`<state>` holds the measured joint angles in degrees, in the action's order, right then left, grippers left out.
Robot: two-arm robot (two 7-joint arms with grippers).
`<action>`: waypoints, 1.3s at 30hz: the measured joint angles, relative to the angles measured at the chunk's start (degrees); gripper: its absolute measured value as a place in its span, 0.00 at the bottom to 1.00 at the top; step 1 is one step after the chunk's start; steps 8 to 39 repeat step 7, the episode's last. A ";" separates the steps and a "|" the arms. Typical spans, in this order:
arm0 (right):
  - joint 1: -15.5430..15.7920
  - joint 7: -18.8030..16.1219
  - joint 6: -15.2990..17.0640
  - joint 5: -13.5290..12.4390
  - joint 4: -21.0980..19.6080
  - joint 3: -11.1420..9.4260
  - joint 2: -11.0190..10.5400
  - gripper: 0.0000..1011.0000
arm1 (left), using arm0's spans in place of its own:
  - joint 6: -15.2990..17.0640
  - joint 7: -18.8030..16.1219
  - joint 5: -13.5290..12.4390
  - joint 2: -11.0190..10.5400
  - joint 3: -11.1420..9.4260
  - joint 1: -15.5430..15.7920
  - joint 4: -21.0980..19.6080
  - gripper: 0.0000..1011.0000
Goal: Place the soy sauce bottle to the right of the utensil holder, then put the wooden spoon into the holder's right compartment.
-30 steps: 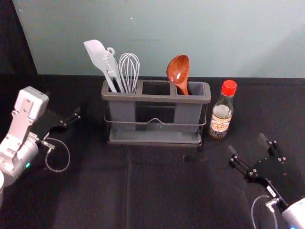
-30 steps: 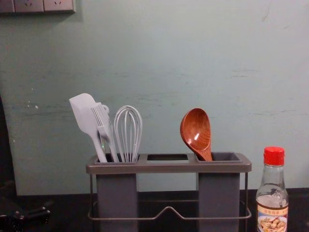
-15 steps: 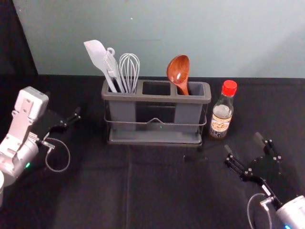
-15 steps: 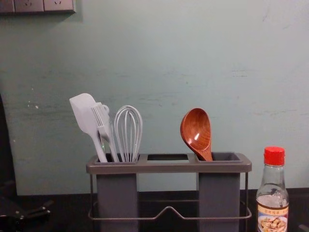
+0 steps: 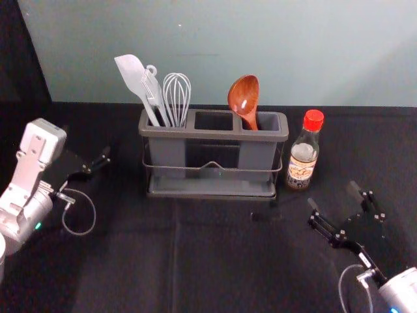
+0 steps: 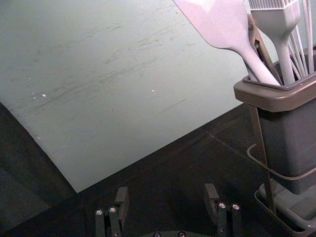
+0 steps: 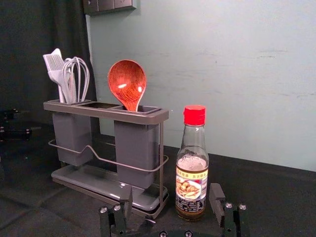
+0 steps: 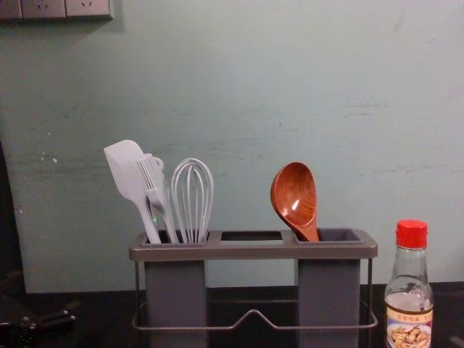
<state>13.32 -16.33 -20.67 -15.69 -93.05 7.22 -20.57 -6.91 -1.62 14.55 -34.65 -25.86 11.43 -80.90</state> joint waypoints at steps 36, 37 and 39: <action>0.04 0.00 0.07 -0.03 -0.06 -0.01 -0.03 0.99 | 0.00 0.00 0.00 0.00 0.00 0.00 0.00 0.99; 0.04 0.00 0.07 -0.03 -0.06 -0.01 -0.03 0.99 | 0.00 0.00 0.00 0.00 0.00 0.00 0.00 0.99; 0.04 0.00 0.07 -0.03 -0.06 -0.01 -0.03 0.99 | 0.00 0.00 0.00 0.00 0.00 0.00 0.00 0.99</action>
